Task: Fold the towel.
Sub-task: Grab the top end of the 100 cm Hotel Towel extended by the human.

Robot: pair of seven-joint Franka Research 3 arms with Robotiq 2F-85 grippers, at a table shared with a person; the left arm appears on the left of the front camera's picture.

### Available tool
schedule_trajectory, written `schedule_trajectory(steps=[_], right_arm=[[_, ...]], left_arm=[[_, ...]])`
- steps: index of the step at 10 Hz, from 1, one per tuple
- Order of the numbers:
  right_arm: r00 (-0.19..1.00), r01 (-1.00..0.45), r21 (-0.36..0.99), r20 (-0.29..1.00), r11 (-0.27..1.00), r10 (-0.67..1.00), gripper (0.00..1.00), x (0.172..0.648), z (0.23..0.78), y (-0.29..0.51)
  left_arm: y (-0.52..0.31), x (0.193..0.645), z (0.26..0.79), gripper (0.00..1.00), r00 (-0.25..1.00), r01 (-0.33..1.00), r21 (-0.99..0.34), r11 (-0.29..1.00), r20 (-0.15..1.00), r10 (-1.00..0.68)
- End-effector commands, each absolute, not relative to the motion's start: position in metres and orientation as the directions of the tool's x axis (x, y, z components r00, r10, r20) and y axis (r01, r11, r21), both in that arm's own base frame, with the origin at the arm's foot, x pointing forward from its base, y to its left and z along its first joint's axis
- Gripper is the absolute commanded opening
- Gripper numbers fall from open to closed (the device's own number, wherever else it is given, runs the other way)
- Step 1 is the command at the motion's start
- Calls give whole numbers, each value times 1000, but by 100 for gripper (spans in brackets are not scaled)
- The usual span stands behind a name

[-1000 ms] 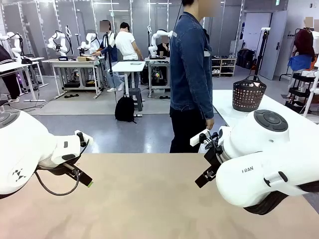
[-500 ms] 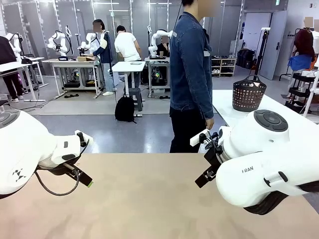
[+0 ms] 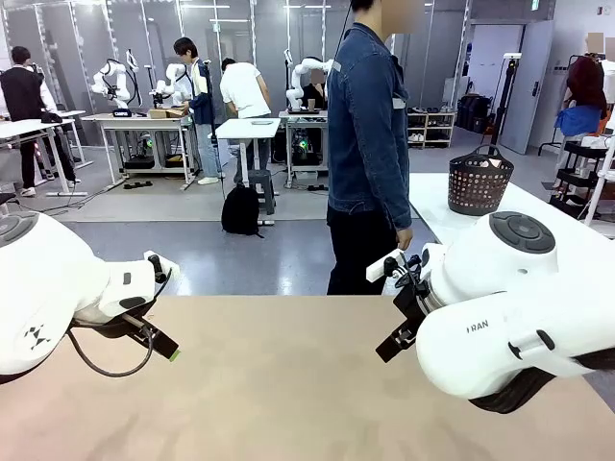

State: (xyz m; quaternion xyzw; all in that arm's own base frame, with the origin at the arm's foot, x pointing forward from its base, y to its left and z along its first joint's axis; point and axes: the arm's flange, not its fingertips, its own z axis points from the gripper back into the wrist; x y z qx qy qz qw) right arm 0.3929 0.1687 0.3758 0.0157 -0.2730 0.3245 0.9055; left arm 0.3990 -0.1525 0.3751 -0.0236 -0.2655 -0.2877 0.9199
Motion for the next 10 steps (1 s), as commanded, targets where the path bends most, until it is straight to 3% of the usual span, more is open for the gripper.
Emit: schedule_trajectory(steps=[1, 3, 6, 9, 10], right_arm=[[648, -656, -35, 485, 754, 587, 100, 398, 416, 153], [685, -649, 82, 496, 756, 534, 100, 404, 466, 129], [754, -650, 425, 460, 629, 469, 100, 404, 524, 58], [808, -589, 710, 525, 386, 267, 100, 395, 535, -45], [812, -584, 739, 536, 337, 232, 100, 387, 535, -78]], left_arm=[[-147, 396, 413, 100, 696, 568, 45, 822, 507, -508], [-127, 399, 469, 100, 790, 548, -168, 820, 428, -440], [-62, 399, 537, 100, 873, 486, -549, 679, 330, -358], [48, 380, 550, 100, 859, 511, -795, 327, 461, -222], [80, 374, 545, 100, 864, 504, -805, 313, 478, -160]])
